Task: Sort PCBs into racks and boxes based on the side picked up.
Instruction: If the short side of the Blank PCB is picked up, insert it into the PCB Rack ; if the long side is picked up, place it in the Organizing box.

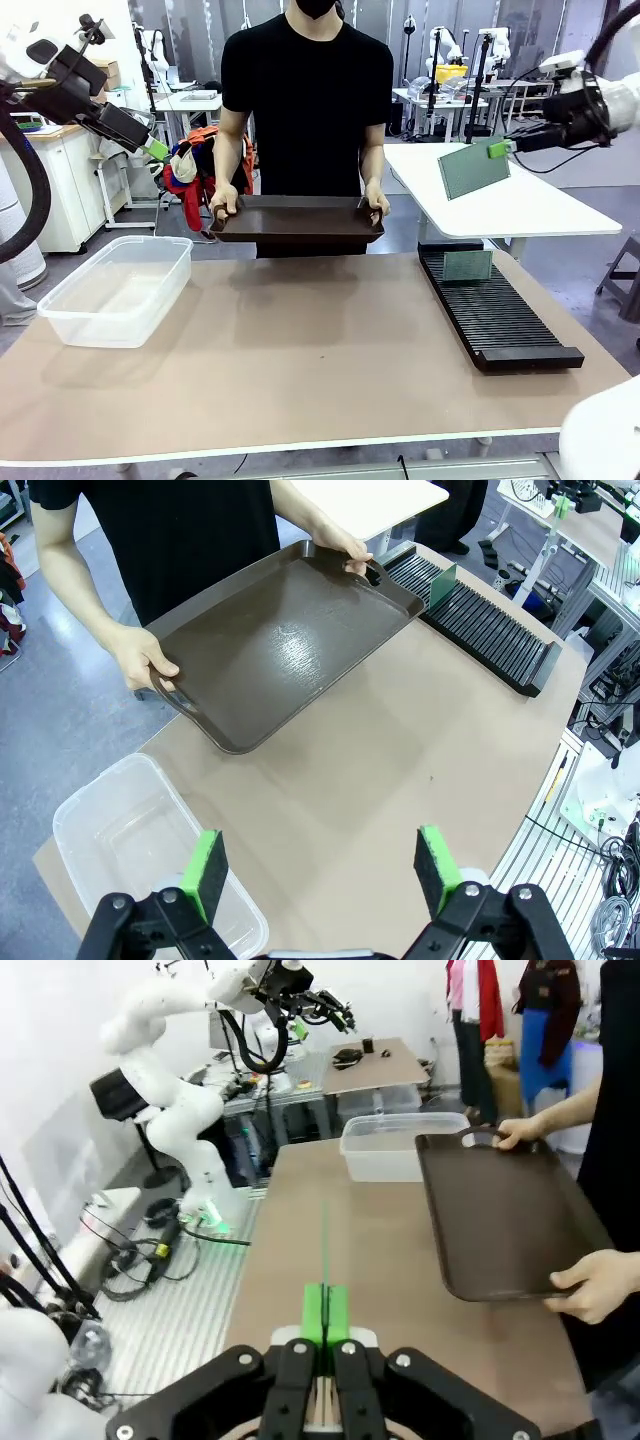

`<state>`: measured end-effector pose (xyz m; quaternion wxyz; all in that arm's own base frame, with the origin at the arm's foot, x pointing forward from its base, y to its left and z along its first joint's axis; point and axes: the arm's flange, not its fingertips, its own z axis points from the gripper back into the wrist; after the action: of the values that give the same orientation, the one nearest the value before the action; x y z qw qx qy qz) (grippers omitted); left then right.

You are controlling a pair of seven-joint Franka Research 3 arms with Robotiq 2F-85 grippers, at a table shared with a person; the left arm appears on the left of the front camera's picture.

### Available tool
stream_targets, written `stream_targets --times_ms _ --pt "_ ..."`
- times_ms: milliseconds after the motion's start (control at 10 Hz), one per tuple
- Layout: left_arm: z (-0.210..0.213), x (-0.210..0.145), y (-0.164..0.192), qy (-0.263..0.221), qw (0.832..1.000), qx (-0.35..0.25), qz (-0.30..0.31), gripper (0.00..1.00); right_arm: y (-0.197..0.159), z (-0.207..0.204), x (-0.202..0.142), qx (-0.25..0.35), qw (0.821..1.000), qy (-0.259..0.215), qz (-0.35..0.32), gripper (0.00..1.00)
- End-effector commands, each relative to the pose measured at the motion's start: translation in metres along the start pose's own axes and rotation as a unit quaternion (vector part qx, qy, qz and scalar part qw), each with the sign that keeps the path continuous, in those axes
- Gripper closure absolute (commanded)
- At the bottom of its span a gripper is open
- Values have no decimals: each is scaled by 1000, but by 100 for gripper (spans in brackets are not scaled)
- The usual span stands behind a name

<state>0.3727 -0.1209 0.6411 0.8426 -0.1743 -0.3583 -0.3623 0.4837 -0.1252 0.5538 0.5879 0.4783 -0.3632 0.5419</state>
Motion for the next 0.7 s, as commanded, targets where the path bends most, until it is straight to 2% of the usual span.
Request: stream_targets --times_ms 0,200,300,400,600 --pt "0 -2 0 1 1000 -6 1 0 24 -9 -25 -50 996 17 66 98" --pt "0 -2 0 1 1000 -6 1 0 45 -6 -39 -86 990 49 105 98" --pt "0 -2 0 1 1000 -6 1 0 52 -2 -47 -98 988 53 103 98" --pt "0 -2 0 1 1000 -6 1 0 47 6 -44 -91 993 22 75 98" --pt "0 -2 0 1 1000 -6 1 0 39 5 -38 -75 991 39 100 98"
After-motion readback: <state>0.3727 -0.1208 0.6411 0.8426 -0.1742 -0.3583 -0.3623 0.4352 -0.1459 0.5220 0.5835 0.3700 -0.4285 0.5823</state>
